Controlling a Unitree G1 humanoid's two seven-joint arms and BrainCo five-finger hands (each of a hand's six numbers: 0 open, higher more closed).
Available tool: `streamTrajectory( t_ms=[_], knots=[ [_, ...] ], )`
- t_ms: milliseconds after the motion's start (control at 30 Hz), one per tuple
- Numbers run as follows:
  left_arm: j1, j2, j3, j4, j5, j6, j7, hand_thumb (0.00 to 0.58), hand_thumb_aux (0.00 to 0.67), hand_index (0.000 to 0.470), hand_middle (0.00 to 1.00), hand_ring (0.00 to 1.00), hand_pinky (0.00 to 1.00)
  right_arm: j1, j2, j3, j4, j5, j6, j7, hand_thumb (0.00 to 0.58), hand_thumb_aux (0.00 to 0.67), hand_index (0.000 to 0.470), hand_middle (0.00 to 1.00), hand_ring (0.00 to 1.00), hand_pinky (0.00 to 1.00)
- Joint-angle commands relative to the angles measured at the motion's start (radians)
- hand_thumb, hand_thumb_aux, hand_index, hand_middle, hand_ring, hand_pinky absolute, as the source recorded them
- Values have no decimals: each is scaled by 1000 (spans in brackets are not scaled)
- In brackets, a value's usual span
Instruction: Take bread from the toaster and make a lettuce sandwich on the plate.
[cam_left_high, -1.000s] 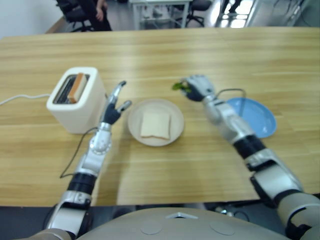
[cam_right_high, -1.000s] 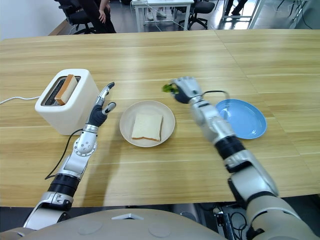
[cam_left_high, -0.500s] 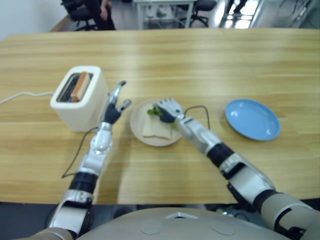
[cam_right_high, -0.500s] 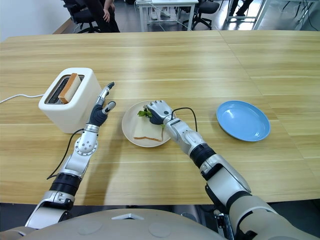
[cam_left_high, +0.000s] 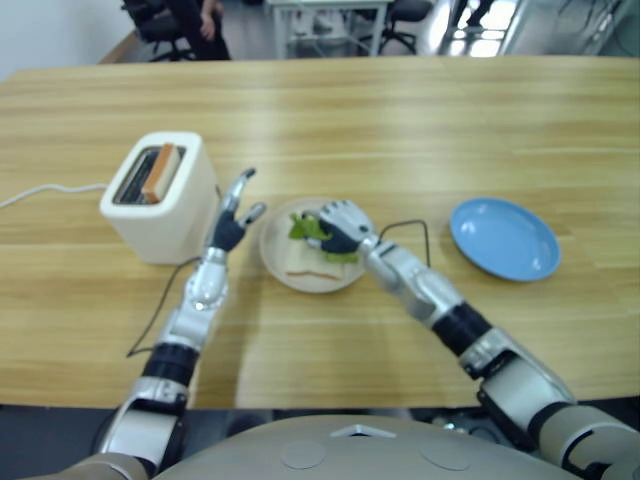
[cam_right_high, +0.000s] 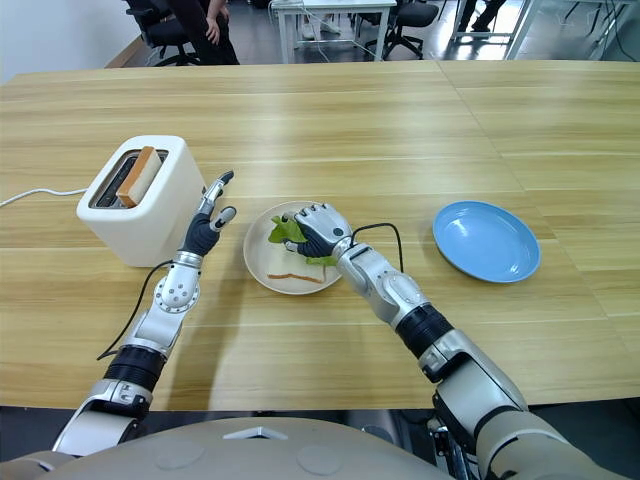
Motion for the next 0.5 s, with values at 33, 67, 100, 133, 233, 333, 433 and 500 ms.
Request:
streamTrajectory(
  t_ms=[33, 67, 100, 133, 233, 333, 433, 500],
  knots=[
    [-10, 0, -6, 38, 8, -7, 8, 0, 0, 0, 0, 0, 0, 42, -12, -29, -111, 16, 15, 61, 485, 399, 274, 0, 0, 0],
    [-12, 1, -7, 43, 9, -8, 10, 0, 0, 0, 0, 0, 0, 52, -15, -33, -134, 11, 20, 72, 491, 407, 280, 0, 0, 0],
    [-15, 2, -8, 51, 9, -10, 11, 0, 0, 0, 0, 0, 0, 60, -19, -36, -149, 6, 25, 86, 487, 402, 276, 0, 0, 0],
    [-18, 3, -9, 58, 11, -11, 13, 0, 0, 0, 0, 0, 0, 68, -22, -37, -157, 5, 27, 101, 478, 389, 267, 0, 0, 0],
    [-23, 5, -10, 75, 12, -17, 17, 0, 0, 0, 0, 0, 0, 92, -31, -43, -168, 12, 25, 133, 458, 363, 249, 0, 0, 0],
    [-26, 6, -11, 86, 15, -22, 20, 0, 0, 0, 0, 0, 0, 119, -54, -69, -202, 28, 19, 149, 438, 339, 233, 0, 0, 0],
    [-23, 9, -10, 73, 20, -27, 26, 0, 0, 0, 0, 0, 0, 141, -94, -146, -265, 76, 17, 158, 175, 110, 76, 0, 0, 0],
    [-19, 14, -7, 39, 26, -28, 30, 0, 0, 0, 0, 0, 0, 159, -96, -233, -307, 210, 12, 188, 175, 110, 76, 0, 0, 0]
  ],
)
